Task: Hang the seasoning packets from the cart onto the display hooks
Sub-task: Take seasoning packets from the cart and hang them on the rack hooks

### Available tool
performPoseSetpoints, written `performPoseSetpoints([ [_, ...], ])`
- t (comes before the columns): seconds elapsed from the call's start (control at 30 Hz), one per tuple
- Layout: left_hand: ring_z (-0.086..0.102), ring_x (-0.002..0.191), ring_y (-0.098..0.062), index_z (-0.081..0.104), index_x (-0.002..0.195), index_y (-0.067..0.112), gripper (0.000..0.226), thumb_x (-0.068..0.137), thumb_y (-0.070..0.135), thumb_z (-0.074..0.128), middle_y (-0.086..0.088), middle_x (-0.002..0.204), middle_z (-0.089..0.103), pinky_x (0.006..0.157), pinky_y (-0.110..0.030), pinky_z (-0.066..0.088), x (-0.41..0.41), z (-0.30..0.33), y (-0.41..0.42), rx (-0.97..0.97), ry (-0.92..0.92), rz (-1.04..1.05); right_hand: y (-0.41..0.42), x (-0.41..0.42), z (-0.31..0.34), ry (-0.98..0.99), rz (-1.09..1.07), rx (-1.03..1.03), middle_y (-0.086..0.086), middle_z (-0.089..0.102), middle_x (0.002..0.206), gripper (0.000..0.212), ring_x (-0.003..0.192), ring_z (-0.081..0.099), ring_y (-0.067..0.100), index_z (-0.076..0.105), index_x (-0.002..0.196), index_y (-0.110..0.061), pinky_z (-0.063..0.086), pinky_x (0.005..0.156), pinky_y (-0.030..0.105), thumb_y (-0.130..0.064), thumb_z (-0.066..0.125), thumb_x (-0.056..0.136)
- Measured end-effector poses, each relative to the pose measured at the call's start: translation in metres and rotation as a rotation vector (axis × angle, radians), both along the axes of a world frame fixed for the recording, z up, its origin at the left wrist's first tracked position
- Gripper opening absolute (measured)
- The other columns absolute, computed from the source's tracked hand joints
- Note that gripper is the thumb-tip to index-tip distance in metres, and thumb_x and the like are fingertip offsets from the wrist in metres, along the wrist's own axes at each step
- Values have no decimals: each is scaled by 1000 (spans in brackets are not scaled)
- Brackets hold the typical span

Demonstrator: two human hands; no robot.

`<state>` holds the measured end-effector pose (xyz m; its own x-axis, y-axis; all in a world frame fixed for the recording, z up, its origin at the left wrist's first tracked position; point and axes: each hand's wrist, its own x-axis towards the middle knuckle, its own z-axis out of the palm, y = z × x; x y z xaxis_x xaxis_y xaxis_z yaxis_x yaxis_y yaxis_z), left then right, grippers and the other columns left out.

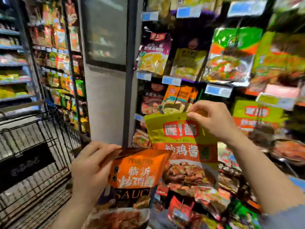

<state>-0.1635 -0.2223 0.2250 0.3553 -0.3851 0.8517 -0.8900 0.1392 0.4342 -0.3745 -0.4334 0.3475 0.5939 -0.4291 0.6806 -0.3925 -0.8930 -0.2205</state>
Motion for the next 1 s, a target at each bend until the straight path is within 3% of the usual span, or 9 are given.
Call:
performPoseSetpoints([
  [0.2,52,83,-1,75,90,11,29,81,27,53,22,87,53,80,-7,37,-47,23,-79,-43,-75,-233,-3,-115,18,-85,-271,-41,-5,66,76,7,76,62,14,68,76,-21,43,69,28,-21,73,81],
  [0.37,56,82,-8,75,89,9,31,81,30,55,4,86,63,78,-16,42,-94,51,-150,-77,-77,-384,-16,-199,44,-199,-459,-56,-6,64,76,12,78,60,14,63,72,-25,40,70,27,-24,73,79],
  [0.43,56,82,-9,76,89,8,30,80,29,56,1,86,64,79,-13,41,-114,61,-174,-93,-59,-410,-23,-223,53,-191,-506,-79,-5,64,77,13,79,59,15,63,72,-23,40,71,27,-22,73,79],
  [0.53,54,80,-5,75,87,6,19,76,16,64,2,85,63,77,-9,39,-146,70,-208,-106,-60,-432,-36,-256,61,-163,-544,-108,-4,65,77,9,77,59,14,67,73,-19,38,69,23,-16,74,77],
  [0.67,56,80,0,75,87,10,26,79,32,63,9,83,63,72,-10,40,-187,78,-247,-100,-48,-524,-65,-294,71,-184,-551,-153,-8,63,75,9,72,56,9,68,72,-18,35,64,7,-17,76,77],
  [0.73,57,84,3,75,87,11,21,78,29,67,11,84,63,72,-8,40,-204,80,-263,-90,-50,-524,-83,-308,76,-199,-524,-163,-9,62,74,14,70,54,4,64,71,-23,35,65,4,-16,73,79],
  [0.9,58,82,1,73,85,16,12,75,21,68,8,84,64,72,-7,40,-227,95,-289,-134,-38,-498,-131,-320,99,-207,-462,-209,-10,61,76,8,71,53,5,64,77,-21,35,63,3,-21,69,84],
  [1.0,60,81,-2,73,84,20,17,77,34,67,10,83,65,71,-13,43,-227,109,-299,-158,-61,-497,-152,-313,122,-235,-410,-321,-8,60,78,8,72,50,2,67,80,-18,34,62,4,-26,67,83],
])
